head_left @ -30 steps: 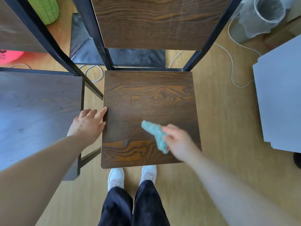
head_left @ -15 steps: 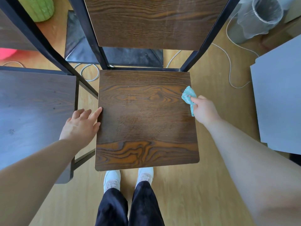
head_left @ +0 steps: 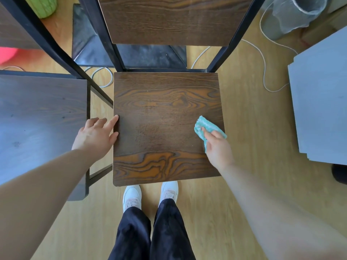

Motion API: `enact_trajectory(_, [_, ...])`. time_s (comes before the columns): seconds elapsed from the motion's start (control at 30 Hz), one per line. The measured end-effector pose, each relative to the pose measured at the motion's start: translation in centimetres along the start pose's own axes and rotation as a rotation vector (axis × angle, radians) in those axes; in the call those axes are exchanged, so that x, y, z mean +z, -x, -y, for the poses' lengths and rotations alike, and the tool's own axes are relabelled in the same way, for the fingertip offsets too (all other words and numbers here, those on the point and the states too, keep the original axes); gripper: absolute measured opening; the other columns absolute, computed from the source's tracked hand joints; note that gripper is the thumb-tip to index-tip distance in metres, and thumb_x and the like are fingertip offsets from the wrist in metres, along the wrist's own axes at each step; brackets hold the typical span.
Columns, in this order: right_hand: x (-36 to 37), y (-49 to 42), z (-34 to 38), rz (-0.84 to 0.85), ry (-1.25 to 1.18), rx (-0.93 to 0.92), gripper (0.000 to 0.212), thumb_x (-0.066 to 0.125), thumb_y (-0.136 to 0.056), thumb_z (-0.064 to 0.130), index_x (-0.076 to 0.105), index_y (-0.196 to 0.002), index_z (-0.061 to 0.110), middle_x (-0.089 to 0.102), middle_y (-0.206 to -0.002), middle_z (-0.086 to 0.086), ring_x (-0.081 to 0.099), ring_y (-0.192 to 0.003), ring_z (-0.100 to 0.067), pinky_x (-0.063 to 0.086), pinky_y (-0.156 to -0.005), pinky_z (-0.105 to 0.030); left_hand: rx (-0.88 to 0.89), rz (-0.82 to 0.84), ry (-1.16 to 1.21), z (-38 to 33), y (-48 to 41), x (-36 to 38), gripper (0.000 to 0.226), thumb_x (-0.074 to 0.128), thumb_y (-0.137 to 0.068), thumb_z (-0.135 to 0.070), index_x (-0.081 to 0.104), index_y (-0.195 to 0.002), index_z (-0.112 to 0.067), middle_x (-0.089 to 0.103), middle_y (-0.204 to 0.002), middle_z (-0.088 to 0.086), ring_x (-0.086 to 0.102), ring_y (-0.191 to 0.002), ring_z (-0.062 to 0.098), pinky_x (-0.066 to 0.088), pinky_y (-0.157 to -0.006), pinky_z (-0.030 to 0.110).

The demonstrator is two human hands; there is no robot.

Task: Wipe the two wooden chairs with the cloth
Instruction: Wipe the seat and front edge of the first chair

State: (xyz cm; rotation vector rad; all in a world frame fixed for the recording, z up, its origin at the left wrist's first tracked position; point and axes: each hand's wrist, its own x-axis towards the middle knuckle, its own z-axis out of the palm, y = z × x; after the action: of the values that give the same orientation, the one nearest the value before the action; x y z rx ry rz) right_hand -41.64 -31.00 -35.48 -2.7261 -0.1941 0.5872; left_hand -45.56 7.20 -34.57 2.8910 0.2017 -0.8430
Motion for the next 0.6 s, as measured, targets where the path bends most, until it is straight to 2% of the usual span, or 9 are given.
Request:
enact_trajectory(0.13, [2.0, 3.1, 2.1, 0.063, -0.022, -0.016, 0.057, 0.049, -0.098, 0.004, 0.037, -0.152, 0.019, 0.054, -0.122, -0.005, 0.059, -0.106, -0.022, 0.053, -0.092, -0.035, 0.003, 0.017, -0.007, -0.2, 0.2, -0.1, 0.063, 0.029, -0.103, -0.049, 0.009, -0.16, -0.03, 0.04, -0.154, 0.007, 0.024, -0.144, 0.032, 0.035, -0.109, 0.053])
enact_trajectory(0.27, [4.1, 6.5, 5.1, 0.159, -0.051, -0.075, 0.057, 0.048, -0.1, 0.008, 0.032, -0.153, 0.02, 0.052, -0.125, -0.001, 0.057, -0.108, -0.017, 0.051, -0.088, -0.029, 0.009, 0.031, -0.021, -0.3, 0.3, -0.1, 0.065, 0.029, -0.103, -0.049, 0.006, -0.16, -0.029, 0.04, -0.154, 0.007, 0.025, -0.144, 0.033, 0.035, -0.109, 0.053])
enact_trajectory(0.43, [7.9, 10.4, 8.6, 0.269, -0.149, -0.179, 0.055, 0.048, -0.096, 0.003, 0.042, -0.149, 0.018, 0.054, -0.114, -0.005, 0.059, -0.095, -0.028, 0.048, -0.072, -0.037, 0.017, 0.016, -0.038, -0.5, 0.3, 0.3, 0.066, 0.03, -0.103, -0.049, 0.004, -0.16, -0.026, 0.042, -0.152, 0.009, 0.026, -0.143, 0.034, 0.036, -0.107, 0.053])
enact_trajectory(0.6, [12.2, 13.1, 12.3, 0.337, -0.326, -0.177, 0.057, 0.046, -0.093, 0.0, 0.045, -0.147, 0.018, 0.053, -0.114, -0.008, 0.056, -0.098, -0.032, 0.047, -0.075, -0.04, 0.007, -0.01, -0.044, -0.5, 0.2, 0.7, 0.067, 0.03, -0.103, -0.051, 0.005, -0.16, -0.027, 0.042, -0.152, 0.009, 0.027, -0.142, 0.034, 0.035, -0.108, 0.054])
